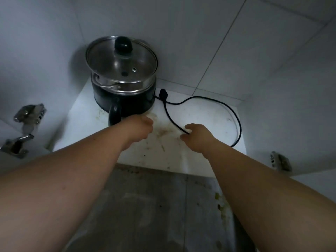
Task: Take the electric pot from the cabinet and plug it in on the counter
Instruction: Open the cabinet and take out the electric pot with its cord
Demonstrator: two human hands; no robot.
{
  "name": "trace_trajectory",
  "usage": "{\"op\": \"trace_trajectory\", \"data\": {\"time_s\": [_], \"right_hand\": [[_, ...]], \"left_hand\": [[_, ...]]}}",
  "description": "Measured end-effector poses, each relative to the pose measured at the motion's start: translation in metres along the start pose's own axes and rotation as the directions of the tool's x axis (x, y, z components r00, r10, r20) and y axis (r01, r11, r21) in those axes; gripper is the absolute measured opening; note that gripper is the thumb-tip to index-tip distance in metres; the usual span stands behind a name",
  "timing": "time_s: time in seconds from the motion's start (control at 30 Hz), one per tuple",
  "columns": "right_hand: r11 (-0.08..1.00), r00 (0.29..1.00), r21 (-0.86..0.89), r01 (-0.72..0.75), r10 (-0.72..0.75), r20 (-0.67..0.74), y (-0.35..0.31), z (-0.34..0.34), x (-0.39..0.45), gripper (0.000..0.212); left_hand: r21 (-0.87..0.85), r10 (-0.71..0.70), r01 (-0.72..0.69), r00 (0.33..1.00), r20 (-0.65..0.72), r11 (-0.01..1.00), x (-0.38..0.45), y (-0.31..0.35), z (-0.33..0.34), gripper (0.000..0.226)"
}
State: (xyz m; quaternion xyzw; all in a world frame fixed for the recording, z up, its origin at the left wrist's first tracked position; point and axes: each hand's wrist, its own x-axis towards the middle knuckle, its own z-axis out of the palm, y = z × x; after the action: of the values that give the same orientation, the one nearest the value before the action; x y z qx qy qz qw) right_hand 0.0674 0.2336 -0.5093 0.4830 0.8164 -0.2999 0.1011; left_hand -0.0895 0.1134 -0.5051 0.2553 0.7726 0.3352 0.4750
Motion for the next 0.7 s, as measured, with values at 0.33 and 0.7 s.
{"op": "trace_trajectory", "data": {"time_s": [0.33,0.7], "right_hand": [[0.915,0.999,-0.401,0.046,-0.037,0.029,0.013,0.042,0.041,0.052],[0.926,0.968,0.309,0.218,-0.246,0.052,-0.009,0.041,0.027,0.015]], "left_hand": [[-0.063,-0.041,0.045,0.998,0.051,0.997,0.019,-0.021,0.037,0.041],[-0.475,-0.098,0.124,0.992,0.079,0.871,0.035,0.007,0.056,0.021]]}}
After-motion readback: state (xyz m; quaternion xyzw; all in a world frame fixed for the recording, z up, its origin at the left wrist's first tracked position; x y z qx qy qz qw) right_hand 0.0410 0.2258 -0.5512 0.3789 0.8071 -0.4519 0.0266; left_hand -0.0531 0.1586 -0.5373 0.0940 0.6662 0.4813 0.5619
